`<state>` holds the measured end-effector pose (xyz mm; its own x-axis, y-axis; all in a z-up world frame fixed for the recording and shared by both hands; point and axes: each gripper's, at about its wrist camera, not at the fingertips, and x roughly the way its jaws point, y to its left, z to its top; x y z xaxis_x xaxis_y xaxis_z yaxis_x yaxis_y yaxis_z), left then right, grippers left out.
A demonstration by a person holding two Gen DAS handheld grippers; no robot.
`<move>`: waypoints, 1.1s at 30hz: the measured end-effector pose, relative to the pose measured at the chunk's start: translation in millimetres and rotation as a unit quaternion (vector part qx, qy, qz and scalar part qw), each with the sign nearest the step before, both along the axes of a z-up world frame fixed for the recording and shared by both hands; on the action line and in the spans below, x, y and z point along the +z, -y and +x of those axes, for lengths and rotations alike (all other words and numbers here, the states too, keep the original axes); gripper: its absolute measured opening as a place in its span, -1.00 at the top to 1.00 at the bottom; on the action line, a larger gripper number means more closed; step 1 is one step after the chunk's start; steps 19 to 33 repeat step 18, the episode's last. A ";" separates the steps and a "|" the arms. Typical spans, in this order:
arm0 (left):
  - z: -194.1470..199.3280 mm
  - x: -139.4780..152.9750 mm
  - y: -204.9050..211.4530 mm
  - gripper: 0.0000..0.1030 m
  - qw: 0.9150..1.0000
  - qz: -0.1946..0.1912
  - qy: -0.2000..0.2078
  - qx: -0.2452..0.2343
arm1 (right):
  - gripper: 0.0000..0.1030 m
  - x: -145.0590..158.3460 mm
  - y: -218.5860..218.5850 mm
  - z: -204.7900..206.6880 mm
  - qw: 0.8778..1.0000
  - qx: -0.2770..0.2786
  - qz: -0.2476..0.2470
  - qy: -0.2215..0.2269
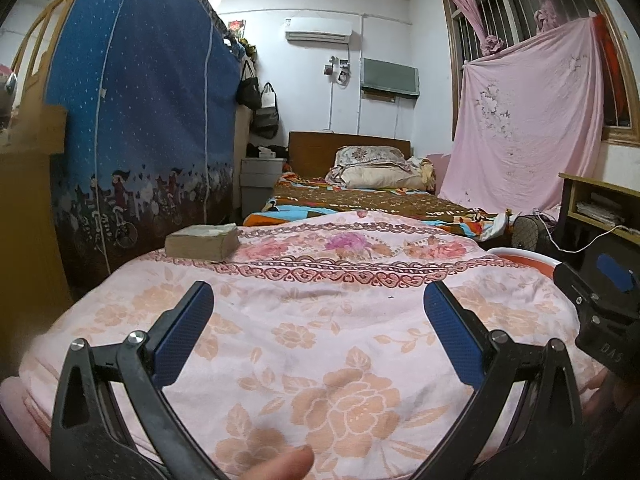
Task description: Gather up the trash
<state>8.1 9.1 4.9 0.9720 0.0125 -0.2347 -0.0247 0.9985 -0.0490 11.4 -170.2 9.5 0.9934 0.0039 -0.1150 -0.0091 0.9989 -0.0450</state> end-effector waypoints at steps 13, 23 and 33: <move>0.0 -1.0 -0.6 -0.78 1.000 0.014 0.004 0.010 | -1.00 0.0 -0.3 -1.0 1.000 0.000 -0.001 -0.001; 0.4 -1.4 -1.3 -0.78 1.000 0.013 0.003 0.010 | -1.00 0.0 -0.3 -0.9 1.000 0.000 0.000 -0.001; 0.4 -1.4 -1.3 -0.78 1.000 0.013 0.003 0.010 | -1.00 0.0 -0.3 -0.9 1.000 0.000 0.000 -0.001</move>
